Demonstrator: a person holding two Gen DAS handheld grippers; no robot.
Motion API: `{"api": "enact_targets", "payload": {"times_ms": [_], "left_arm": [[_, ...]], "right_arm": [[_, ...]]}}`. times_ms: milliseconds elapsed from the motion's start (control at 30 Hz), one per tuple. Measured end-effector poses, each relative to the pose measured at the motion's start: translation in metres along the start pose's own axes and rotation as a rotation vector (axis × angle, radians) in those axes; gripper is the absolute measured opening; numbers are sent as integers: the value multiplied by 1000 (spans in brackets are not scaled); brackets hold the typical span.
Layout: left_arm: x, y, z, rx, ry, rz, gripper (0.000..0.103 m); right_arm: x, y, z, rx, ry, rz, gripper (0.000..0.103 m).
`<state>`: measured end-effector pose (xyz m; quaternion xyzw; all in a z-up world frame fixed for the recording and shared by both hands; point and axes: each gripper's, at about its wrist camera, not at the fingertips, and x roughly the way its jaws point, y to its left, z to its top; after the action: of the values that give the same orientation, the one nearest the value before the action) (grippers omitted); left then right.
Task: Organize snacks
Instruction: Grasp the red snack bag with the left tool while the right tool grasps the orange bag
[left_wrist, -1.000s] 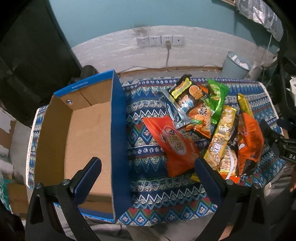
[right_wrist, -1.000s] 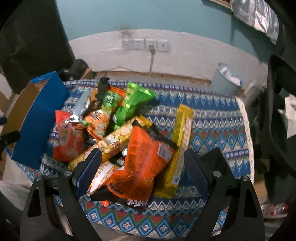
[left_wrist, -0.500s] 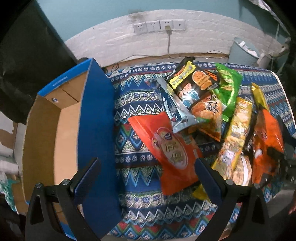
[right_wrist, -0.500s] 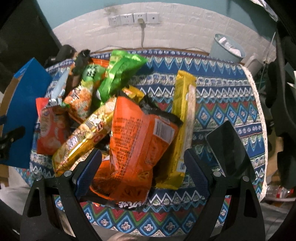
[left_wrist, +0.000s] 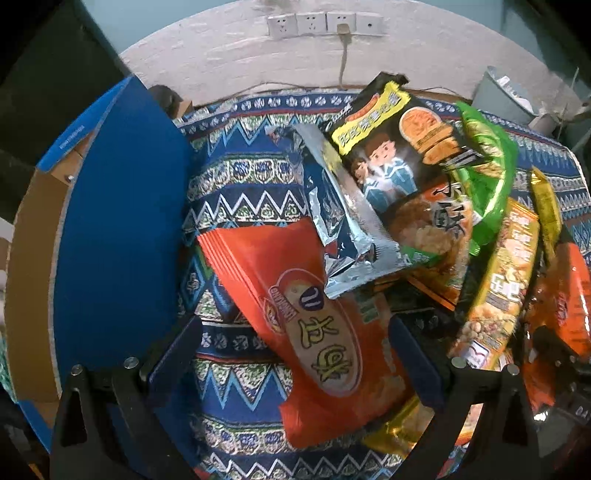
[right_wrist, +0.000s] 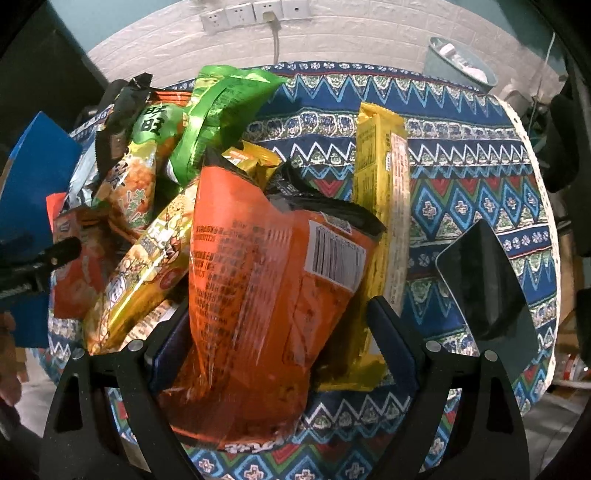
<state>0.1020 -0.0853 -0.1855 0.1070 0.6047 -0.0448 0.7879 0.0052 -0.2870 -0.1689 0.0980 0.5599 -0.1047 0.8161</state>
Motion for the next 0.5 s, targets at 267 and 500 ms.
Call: {"api": "enact_targets", "payload": {"times_ms": [267, 500], "left_arm": [[20, -2, 10, 5, 1, 0, 102], [29, -1, 5, -8, -21, -116, 72]], "right_arm": [[5, 10, 2, -69, -23, -26, 87], [9, 19, -2, -106, -10, 9, 56]]}}
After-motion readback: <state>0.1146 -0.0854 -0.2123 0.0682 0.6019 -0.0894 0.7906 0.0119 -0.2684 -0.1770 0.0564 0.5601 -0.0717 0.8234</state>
